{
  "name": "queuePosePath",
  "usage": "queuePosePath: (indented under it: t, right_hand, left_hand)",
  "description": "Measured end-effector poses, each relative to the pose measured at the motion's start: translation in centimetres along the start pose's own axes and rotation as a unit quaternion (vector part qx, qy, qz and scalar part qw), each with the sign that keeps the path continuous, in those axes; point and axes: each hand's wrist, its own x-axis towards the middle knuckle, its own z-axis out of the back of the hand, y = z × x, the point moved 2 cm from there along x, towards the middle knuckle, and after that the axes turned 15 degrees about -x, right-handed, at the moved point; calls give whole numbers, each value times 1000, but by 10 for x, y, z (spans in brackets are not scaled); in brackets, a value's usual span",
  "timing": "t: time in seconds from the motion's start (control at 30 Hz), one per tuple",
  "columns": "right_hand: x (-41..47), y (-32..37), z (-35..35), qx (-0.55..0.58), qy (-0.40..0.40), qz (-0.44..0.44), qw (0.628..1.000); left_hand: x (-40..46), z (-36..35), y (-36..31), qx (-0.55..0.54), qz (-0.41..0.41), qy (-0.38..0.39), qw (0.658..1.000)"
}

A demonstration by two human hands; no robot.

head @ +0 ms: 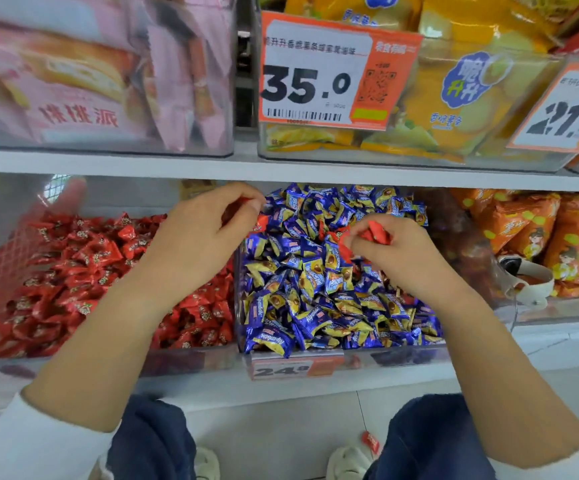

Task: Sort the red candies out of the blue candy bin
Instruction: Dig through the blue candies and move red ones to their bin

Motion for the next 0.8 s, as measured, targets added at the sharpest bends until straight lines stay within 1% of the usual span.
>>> queuePosePath:
  t: [0.03, 0.07, 0.13, 0.17, 0.23, 0.3, 0.33, 0.4, 0.43, 0.5, 0.57, 0.63, 0.7, 0.8]
  right_hand:
    - [-3, 14, -2, 70, 26, 9, 997]
    - [-6, 28, -6, 111, 51, 19, 992]
    - [-8, 57, -21, 142, 79, 49, 986]
    - [-8, 72, -30, 146, 82, 64, 984]
    - [-6, 99, -51, 151, 58, 100, 982]
    - [-1, 122, -71, 146, 35, 125, 981]
    - [3, 131, -80, 134, 46, 136, 981]
    - [13, 142, -93, 90, 116, 152, 978]
    - [17, 145, -96, 78, 141, 152, 975]
    - [21, 146, -92, 91, 149, 146, 974]
    - [20, 138, -83, 114, 130, 144, 974]
    - [18, 120, -74, 103, 100, 140, 980]
    - [17, 95, -66, 91, 75, 126, 985]
    - [15, 57, -53, 57, 74, 83, 992]
  left_hand:
    - [-2, 7, 3, -13, 17, -4, 1000]
    - [-3, 15, 7, -22, 37, -7, 999]
    - [-8, 34, 17, -38, 77, -15, 996]
    - [-11, 44, 22, -49, 99, -24, 994]
    - [-16, 63, 38, -80, 149, -55, 984]
    - [-21, 77, 56, -141, 209, -91, 963]
    - [-22, 81, 63, -185, 235, -105, 948]
    - [-25, 87, 78, -260, 277, -129, 916]
    - [-25, 89, 83, -278, 284, -137, 908]
    - [-24, 93, 81, -277, 282, -155, 905]
    - [-21, 95, 77, -287, 265, -182, 902]
    - [-16, 92, 73, -299, 256, -193, 899]
    - [-10, 81, 66, -288, 248, -168, 910]
    - [1, 54, 54, -249, 207, -123, 938]
